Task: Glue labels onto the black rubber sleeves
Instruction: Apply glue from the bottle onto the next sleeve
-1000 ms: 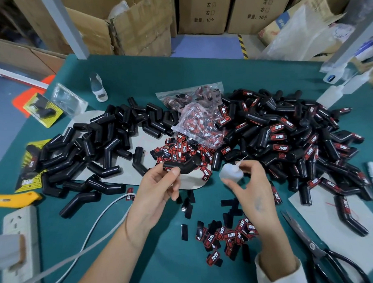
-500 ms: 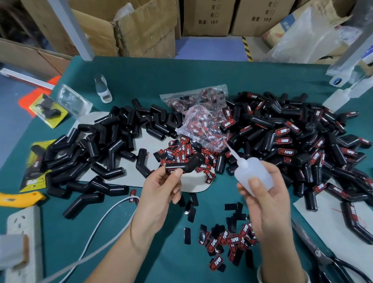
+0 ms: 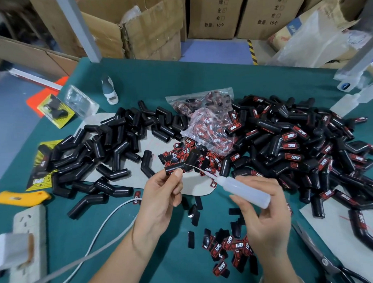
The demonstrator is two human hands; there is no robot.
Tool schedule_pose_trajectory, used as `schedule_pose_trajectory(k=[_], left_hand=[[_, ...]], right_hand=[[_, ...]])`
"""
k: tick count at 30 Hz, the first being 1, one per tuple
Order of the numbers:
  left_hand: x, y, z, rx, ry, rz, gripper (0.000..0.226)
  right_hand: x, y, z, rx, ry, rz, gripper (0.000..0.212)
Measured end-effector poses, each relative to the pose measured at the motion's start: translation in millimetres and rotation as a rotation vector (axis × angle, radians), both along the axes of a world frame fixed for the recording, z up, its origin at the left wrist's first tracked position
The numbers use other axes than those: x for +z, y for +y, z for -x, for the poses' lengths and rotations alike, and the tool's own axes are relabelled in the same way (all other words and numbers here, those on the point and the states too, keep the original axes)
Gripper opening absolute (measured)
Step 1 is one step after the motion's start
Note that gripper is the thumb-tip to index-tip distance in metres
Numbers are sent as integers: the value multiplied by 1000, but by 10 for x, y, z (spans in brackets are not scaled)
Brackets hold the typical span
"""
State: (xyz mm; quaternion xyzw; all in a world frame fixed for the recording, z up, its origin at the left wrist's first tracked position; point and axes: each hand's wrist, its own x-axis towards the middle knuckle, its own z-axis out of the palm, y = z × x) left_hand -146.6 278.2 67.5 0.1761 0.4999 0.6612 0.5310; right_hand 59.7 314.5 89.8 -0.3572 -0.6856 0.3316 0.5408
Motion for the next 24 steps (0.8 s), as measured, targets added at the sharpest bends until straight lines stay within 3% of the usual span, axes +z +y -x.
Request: schedule_pose_trajectory(k=[6, 10, 17, 24], left_hand=[[-42, -4, 33, -2, 25, -2, 18], [-29, -6, 30, 2, 84, -1, 24], [1, 5, -2, 41, 177, -19, 45], [-27, 17, -20, 67, 242, 0, 30]], right_hand=[[-65, -2, 8, -18, -147, -190, 31], [-112, 1, -12, -32, -241, -275, 52], [-126, 10, -30, -18, -276, -334, 55], [-130, 18, -24, -15, -289, -342, 56]])
